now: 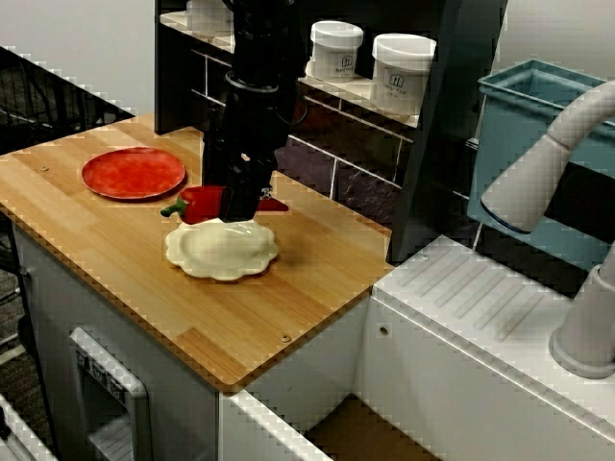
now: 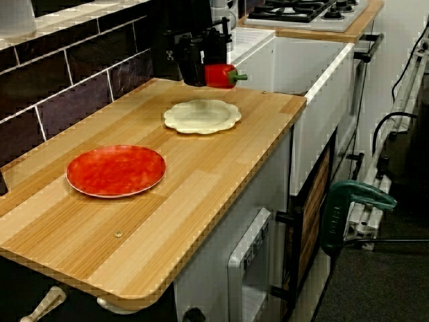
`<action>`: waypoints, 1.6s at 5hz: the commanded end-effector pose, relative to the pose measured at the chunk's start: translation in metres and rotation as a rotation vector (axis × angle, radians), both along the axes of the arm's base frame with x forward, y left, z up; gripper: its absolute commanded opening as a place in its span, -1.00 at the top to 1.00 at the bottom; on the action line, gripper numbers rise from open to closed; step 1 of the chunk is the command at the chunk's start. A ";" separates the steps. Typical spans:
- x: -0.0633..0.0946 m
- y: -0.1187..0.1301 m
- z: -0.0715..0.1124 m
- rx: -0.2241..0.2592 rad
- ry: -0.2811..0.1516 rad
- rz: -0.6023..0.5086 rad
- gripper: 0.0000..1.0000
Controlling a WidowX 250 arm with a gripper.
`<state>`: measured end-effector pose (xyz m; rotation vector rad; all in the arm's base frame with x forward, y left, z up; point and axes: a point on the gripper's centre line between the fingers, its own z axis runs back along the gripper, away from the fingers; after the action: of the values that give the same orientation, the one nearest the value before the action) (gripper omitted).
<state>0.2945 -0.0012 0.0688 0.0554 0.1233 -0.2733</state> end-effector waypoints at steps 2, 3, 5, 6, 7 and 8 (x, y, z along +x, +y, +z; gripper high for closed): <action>-0.011 -0.003 0.001 0.022 0.010 -0.006 -1.00; -0.013 0.000 0.006 0.010 0.004 -0.003 -1.00; -0.019 0.007 0.018 -0.016 -0.015 -0.009 -1.00; -0.021 0.014 0.020 -0.032 -0.022 -0.035 -1.00; -0.022 0.011 0.013 -0.029 -0.035 -0.091 -1.00; -0.022 0.009 0.001 -0.018 -0.037 -0.236 -1.00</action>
<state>0.2814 0.0015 0.0508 0.0385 0.1276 -0.4888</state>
